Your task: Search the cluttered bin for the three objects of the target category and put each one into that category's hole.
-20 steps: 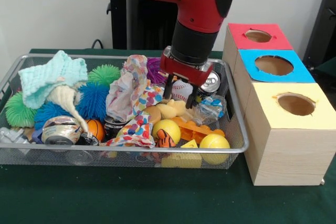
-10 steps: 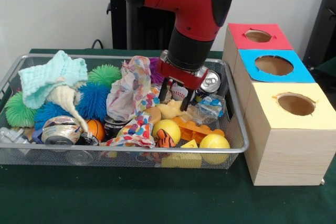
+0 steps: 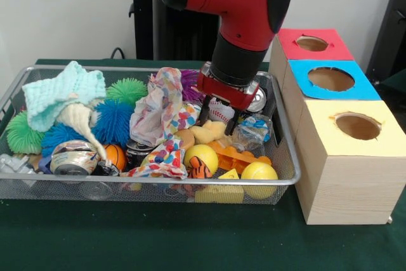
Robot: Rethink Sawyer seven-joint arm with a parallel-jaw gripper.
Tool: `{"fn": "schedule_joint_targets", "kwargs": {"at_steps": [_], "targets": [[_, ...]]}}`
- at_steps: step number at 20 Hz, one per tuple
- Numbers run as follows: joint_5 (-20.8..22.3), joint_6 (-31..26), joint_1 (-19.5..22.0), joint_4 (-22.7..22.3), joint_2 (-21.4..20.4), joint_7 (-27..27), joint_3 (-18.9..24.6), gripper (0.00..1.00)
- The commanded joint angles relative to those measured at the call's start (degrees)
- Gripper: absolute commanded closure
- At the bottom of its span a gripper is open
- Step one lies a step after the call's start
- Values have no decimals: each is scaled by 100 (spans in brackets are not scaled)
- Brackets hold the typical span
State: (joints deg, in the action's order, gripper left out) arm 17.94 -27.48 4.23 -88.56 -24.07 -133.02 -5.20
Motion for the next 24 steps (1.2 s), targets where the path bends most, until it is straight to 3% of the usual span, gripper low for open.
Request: {"fn": "schedule_joint_targets", "kwargs": {"at_steps": [1, 5, 13, 24], "targets": [[-6, -606, -81, 117, -32, -194, -1, 0], [-11, -842, -53, 102, -165, -60, -33, 0], [-168, -263, 29, 43, 146, -334, 209, 0], [-419, -1082, -12, 434, -161, -144, 302, 0]]}}
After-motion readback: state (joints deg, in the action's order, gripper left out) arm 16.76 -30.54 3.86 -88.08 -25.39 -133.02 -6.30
